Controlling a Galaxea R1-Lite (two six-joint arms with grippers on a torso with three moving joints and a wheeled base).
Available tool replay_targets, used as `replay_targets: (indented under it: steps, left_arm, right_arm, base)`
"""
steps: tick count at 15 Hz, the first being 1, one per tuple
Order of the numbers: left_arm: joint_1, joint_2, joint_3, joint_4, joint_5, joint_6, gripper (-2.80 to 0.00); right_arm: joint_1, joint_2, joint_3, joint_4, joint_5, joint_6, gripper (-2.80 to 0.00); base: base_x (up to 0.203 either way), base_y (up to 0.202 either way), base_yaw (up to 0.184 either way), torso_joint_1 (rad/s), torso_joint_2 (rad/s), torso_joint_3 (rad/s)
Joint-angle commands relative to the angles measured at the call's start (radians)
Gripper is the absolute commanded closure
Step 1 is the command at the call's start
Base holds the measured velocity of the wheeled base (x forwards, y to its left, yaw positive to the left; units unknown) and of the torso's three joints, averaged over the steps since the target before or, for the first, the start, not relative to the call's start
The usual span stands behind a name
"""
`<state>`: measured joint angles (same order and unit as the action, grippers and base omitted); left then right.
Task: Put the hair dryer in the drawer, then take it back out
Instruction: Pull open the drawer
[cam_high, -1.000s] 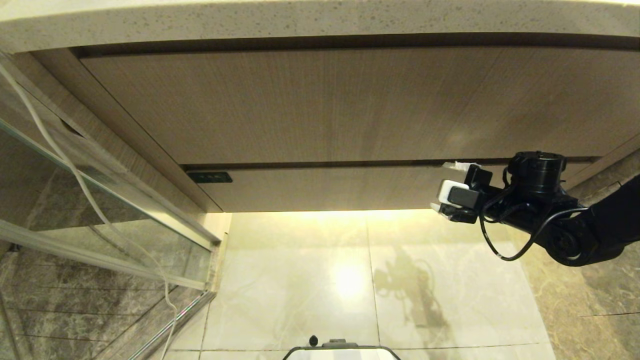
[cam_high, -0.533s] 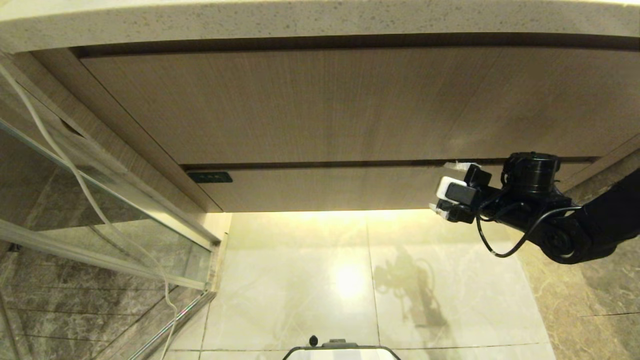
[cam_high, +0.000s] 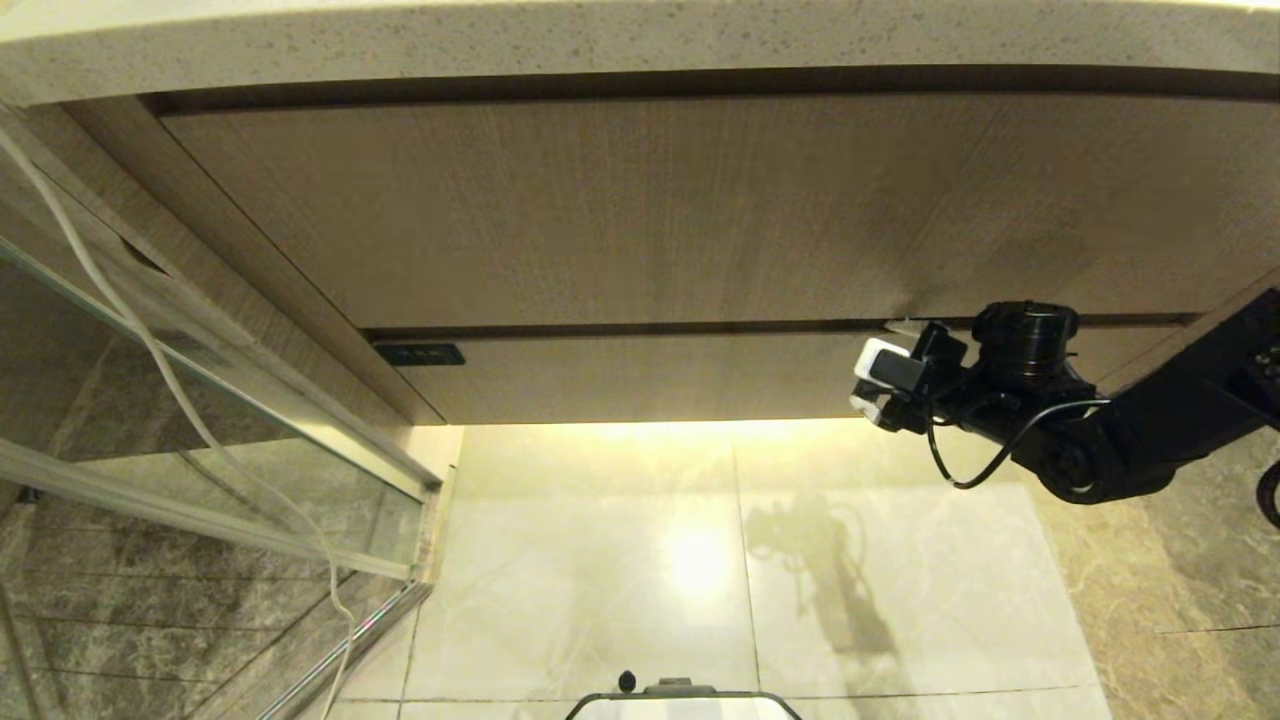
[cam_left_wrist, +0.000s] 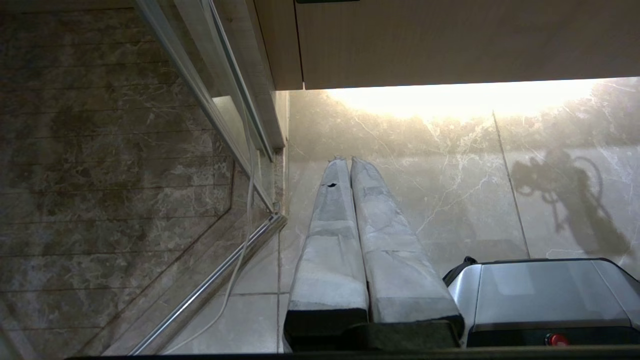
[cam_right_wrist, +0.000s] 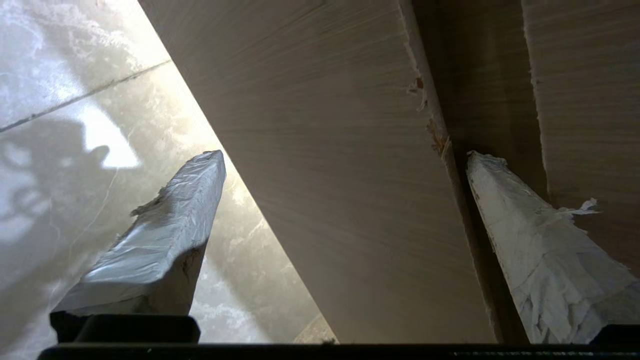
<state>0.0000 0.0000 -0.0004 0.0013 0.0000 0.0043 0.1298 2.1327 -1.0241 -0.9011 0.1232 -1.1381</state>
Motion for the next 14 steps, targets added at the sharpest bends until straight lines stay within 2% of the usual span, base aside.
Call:
replay_targets:
  steps: [1, 7, 14]
  left_arm:
    - [0.000, 0.000, 0.002, 0.000, 0.000, 0.000, 0.00]
    - [0.000, 0.000, 0.001, 0.000, 0.000, 0.000, 0.00]
    - [0.000, 0.000, 0.001, 0.000, 0.000, 0.000, 0.00]
  right_arm:
    - [-0.001, 0.004, -0.008, -0.007, 0.016, -0.006, -2.80]
    - [-0.003, 0.045, -0.012, -0.053, 0.104, -0.017, -2.80]
    - [-0.004, 0.119, -0.090, -0.059, 0.123, -0.012, -2.80]
  base:
    - [0.000, 0.000, 0.000, 0.000, 0.00, 0.000]
    - [0.000, 0.000, 0.000, 0.000, 0.00, 0.000]
    - [0.000, 0.000, 0.000, 0.000, 0.00, 0.000]
